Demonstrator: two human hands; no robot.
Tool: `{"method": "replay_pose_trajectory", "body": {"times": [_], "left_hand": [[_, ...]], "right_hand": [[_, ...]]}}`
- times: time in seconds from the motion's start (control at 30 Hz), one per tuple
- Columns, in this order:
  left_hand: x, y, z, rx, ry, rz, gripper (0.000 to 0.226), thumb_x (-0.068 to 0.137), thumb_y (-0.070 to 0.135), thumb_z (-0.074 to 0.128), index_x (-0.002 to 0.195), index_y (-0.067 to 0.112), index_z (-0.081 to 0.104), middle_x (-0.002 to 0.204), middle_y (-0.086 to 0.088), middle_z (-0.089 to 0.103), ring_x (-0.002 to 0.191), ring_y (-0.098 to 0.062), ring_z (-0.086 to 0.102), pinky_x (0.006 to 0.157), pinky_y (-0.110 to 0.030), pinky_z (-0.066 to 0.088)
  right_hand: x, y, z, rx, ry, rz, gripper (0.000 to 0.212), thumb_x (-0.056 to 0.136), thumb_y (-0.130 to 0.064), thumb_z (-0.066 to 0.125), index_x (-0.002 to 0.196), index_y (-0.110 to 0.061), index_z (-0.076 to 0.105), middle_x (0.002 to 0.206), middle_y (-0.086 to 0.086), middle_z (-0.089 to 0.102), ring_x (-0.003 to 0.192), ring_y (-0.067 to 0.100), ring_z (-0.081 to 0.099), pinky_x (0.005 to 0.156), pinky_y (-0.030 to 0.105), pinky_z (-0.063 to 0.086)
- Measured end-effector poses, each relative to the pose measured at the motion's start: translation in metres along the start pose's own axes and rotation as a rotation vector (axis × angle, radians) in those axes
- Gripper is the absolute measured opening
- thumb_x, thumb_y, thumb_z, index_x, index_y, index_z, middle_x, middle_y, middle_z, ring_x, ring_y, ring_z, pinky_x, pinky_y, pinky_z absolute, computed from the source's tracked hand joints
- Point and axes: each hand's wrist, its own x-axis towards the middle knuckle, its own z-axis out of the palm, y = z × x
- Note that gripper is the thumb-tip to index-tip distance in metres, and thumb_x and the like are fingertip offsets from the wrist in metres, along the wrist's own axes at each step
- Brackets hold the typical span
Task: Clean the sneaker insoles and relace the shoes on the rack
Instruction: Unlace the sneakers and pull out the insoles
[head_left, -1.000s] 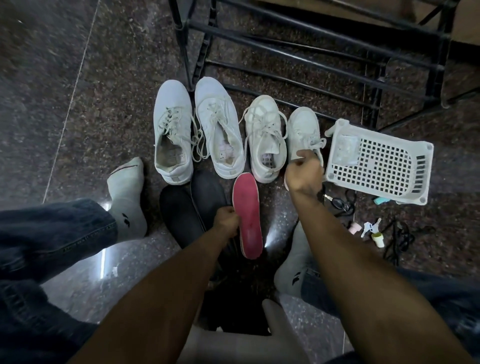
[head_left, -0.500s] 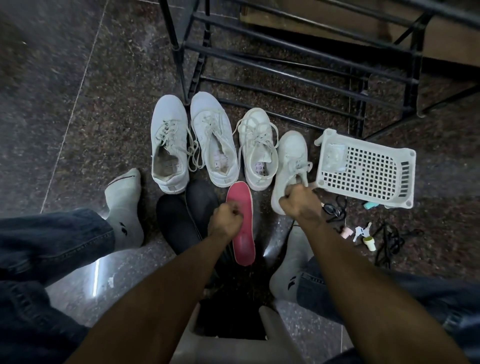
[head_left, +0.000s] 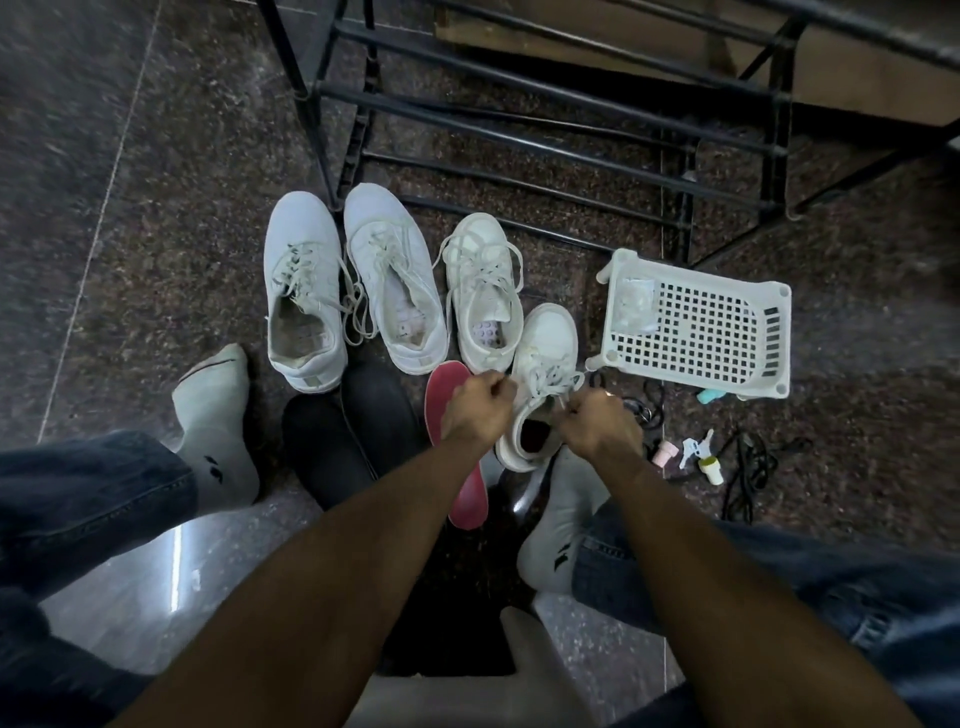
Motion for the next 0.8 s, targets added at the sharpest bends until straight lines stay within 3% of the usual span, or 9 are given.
{"method": "replay_pose_trajectory", "body": {"times": [0.13,0.3,0.43,0.5,0.63,0.8], "left_hand": [[0.023,0.030,0.004,0.054,-0.073,-0.077,0.044,0.091,0.055,0.047,0.082,0.016,0.064,0.093,-0.010,0.070,0.090,-0.030,0.064,0.082,-0.038,0.051],[0.035,0.050,0.008,0.300,-0.216,-0.073,0.048,0.065,0.052,0.061,0.091,0.012,0.069,0.093,-0.008,0.071,0.086,-0.026,0.067,0.073,-0.033,0.054],[0.041,0.057,0.009,0.289,-0.262,-0.031,0.023,0.074,0.034,0.069,0.079,0.011,0.070,0.081,-0.008,0.071,0.078,-0.024,0.068,0.071,-0.032,0.056],[0.044,0.057,0.009,0.145,-0.239,-0.036,0.016,0.079,0.024,0.069,0.077,0.009,0.071,0.076,-0.009,0.070,0.071,-0.023,0.066,0.068,-0.030,0.054],[0.036,0.068,-0.005,-0.255,-0.201,-0.073,0.007,0.089,0.013,0.064,0.087,0.007,0.067,0.065,-0.003,0.059,0.056,-0.011,0.054,0.043,-0.013,0.040],[0.042,0.116,-0.034,-0.693,-0.079,-0.030,0.017,0.092,0.019,0.063,0.076,0.015,0.061,0.064,0.000,0.056,0.053,-0.011,0.050,0.047,-0.023,0.038]], "right_hand": [[0.005,-0.005,0.009,-0.048,0.007,-0.017,0.026,0.088,-0.028,0.060,0.106,-0.011,0.068,0.111,0.015,0.067,0.104,0.035,0.064,0.083,0.038,0.050],[0.010,-0.005,0.012,-0.058,0.037,-0.021,0.030,0.090,-0.029,0.056,0.105,-0.005,0.067,0.110,0.018,0.066,0.102,0.038,0.063,0.080,0.040,0.051],[0.011,-0.006,0.011,-0.063,0.040,-0.018,0.029,0.089,-0.024,0.058,0.110,-0.006,0.066,0.114,0.019,0.064,0.105,0.038,0.063,0.083,0.041,0.051],[0.010,-0.006,0.011,-0.069,0.039,-0.020,0.029,0.089,-0.024,0.057,0.110,-0.006,0.065,0.115,0.019,0.064,0.106,0.038,0.062,0.084,0.041,0.051],[0.010,-0.004,0.013,-0.082,0.037,-0.024,0.027,0.089,-0.026,0.058,0.107,-0.008,0.066,0.111,0.017,0.066,0.102,0.037,0.064,0.082,0.040,0.053],[0.010,-0.006,0.012,-0.090,0.009,-0.020,0.024,0.089,-0.024,0.060,0.104,-0.007,0.068,0.108,0.017,0.067,0.099,0.036,0.065,0.082,0.041,0.055]]}}
